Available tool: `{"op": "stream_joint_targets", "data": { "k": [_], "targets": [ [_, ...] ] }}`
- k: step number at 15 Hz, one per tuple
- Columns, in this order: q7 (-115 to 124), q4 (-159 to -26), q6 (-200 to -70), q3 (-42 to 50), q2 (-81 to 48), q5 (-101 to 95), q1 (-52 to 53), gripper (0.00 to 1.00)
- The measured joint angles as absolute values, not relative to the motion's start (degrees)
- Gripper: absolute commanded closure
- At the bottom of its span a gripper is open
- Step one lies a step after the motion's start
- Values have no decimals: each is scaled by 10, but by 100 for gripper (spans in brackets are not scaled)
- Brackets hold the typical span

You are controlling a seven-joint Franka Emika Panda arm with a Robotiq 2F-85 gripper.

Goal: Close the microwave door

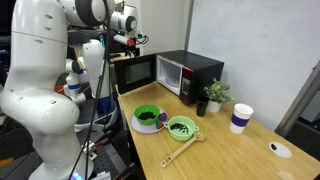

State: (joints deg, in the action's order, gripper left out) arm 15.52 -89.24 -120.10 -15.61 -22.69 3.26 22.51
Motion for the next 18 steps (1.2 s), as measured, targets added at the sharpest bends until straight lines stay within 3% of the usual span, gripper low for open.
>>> {"op": "stream_joint_targets", "data": {
  "k": [18],
  "targets": [
    [381,-806,-1139,-64,-304,-118,283,0]
  ]
}}
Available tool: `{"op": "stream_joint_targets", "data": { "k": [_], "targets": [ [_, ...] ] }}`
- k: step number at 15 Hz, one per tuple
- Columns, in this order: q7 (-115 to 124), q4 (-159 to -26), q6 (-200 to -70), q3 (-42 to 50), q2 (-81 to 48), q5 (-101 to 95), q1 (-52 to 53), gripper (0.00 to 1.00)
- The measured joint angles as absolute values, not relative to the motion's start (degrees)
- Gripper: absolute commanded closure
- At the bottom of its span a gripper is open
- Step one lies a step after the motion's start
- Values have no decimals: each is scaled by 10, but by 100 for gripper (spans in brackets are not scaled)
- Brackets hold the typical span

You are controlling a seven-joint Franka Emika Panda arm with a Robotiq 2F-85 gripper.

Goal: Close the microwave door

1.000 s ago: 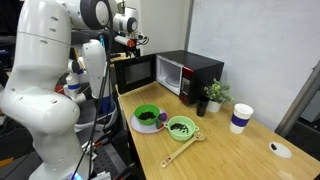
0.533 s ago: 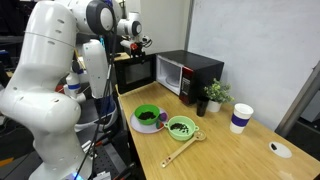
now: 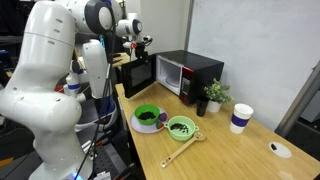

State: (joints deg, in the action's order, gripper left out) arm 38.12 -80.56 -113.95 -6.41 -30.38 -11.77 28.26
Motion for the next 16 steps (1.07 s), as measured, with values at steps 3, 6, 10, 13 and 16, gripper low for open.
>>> {"op": "stream_joint_targets", "data": {
  "k": [3,6,10,13,16],
  "targets": [
    [411,-803,-1097,-56,-303,-173,294,0],
    [442,-800,-1042,-50,-303,-235,308,0],
    [489,-800,-965,-46,-303,-319,327,0],
    [517,-800,-914,-46,-303,-380,340,0],
    [549,-804,-881,-46,-304,-433,350,0]
  ]
}}
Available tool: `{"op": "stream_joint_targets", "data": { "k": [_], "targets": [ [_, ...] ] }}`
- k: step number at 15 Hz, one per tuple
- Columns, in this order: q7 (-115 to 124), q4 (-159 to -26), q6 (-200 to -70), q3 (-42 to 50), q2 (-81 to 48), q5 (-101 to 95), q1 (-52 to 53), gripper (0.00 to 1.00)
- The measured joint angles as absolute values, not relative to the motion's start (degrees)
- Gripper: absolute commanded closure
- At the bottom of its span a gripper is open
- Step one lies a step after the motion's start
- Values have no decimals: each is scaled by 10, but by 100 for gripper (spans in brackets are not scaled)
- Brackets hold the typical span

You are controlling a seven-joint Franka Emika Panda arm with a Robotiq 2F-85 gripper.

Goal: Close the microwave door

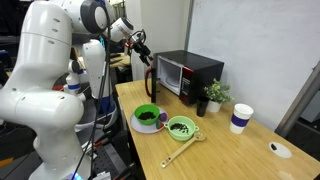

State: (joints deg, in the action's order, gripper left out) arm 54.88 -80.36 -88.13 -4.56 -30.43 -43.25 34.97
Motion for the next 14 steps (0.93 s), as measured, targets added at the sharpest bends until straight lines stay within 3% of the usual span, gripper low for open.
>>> {"op": "stream_joint_targets", "data": {
  "k": [7,14],
  "targets": [
    [562,-808,-866,-68,-303,-449,346,0],
    [417,-915,-1101,-81,-242,-425,260,0]
  ]
}}
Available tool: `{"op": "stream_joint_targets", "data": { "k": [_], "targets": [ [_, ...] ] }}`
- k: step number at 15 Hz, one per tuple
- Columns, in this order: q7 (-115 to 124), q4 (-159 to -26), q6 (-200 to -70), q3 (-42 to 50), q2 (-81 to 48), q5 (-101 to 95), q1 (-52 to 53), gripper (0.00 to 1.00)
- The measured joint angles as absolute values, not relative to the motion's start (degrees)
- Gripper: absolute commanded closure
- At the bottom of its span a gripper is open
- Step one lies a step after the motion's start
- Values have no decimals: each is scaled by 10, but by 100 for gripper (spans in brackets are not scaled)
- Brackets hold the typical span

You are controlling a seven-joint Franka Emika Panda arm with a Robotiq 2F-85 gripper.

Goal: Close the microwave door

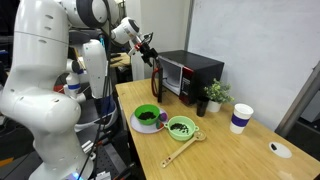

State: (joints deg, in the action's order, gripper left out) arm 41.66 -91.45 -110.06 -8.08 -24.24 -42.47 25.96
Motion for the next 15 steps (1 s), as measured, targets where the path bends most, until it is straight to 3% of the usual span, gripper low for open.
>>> {"op": "stream_joint_targets", "data": {
  "k": [6,15],
  "targets": [
    [216,-1006,-1283,-79,-191,-331,158,0],
    [292,-1081,-1291,-69,-148,-510,195,0]
  ]
}}
